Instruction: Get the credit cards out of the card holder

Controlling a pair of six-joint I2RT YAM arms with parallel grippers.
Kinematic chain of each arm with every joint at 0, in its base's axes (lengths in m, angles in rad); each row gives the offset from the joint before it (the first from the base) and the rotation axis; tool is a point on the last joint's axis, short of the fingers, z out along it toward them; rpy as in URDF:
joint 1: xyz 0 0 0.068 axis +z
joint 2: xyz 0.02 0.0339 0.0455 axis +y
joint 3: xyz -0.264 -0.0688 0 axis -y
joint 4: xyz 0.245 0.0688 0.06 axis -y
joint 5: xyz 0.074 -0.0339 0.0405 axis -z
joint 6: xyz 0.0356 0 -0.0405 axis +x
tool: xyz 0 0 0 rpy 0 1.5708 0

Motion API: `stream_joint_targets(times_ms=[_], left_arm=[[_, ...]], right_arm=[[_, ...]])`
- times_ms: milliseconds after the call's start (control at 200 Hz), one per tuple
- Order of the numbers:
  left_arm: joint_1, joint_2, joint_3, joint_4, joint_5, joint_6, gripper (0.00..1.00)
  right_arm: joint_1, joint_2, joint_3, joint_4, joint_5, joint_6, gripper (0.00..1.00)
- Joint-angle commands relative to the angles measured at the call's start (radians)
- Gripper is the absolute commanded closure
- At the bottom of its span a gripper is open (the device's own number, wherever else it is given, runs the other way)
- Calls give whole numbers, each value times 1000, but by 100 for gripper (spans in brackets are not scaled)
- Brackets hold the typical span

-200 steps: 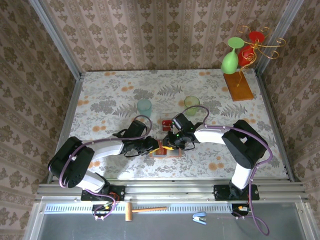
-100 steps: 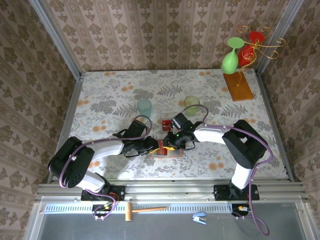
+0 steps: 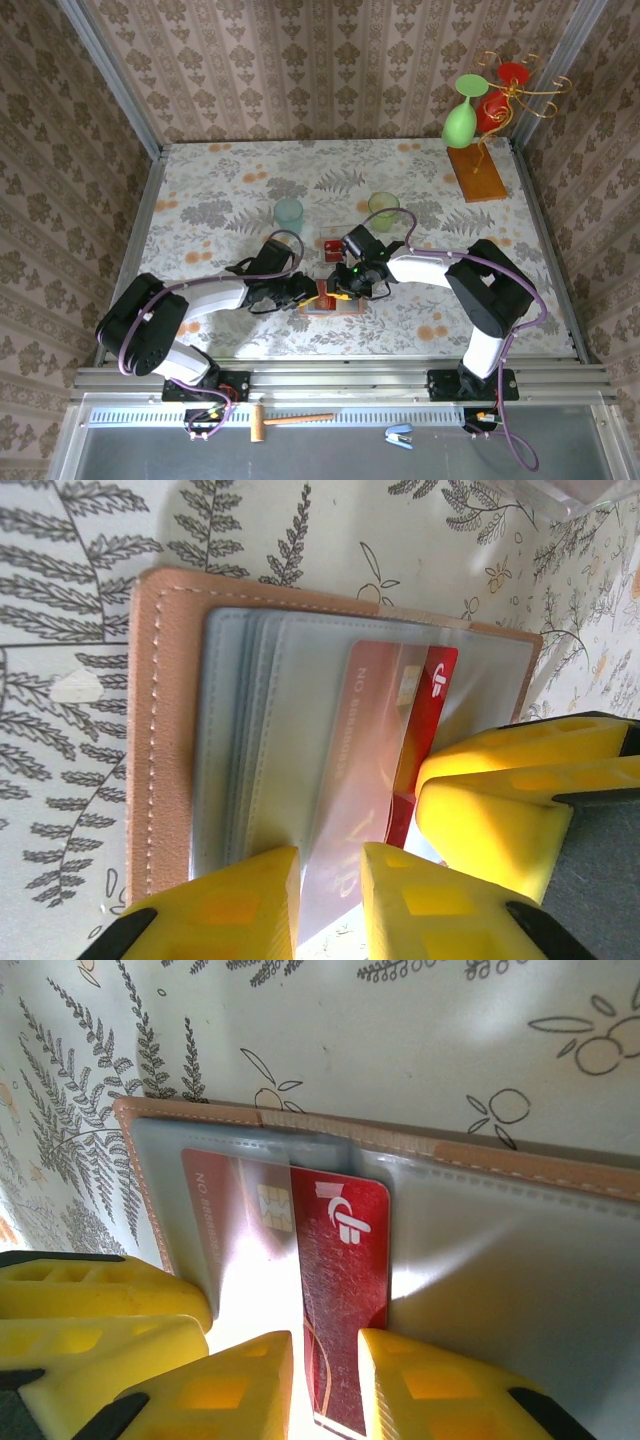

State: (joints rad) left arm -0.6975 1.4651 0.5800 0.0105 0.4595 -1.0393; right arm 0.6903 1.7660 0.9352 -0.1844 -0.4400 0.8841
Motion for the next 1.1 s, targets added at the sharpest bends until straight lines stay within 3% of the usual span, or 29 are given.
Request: stream_joint_targets(times_ms=[0, 590, 1095], left_arm=[[12, -17, 32, -36, -7, 11, 76], [22, -5, 64, -62, 4, 36, 77], [22, 30, 86, -70, 10, 51, 84]], right_arm=[[2, -31, 20, -47, 34, -21, 75], [-8, -36, 24, -52, 32, -34, 75], [-29, -103, -8, -30, 25, -21, 76]])
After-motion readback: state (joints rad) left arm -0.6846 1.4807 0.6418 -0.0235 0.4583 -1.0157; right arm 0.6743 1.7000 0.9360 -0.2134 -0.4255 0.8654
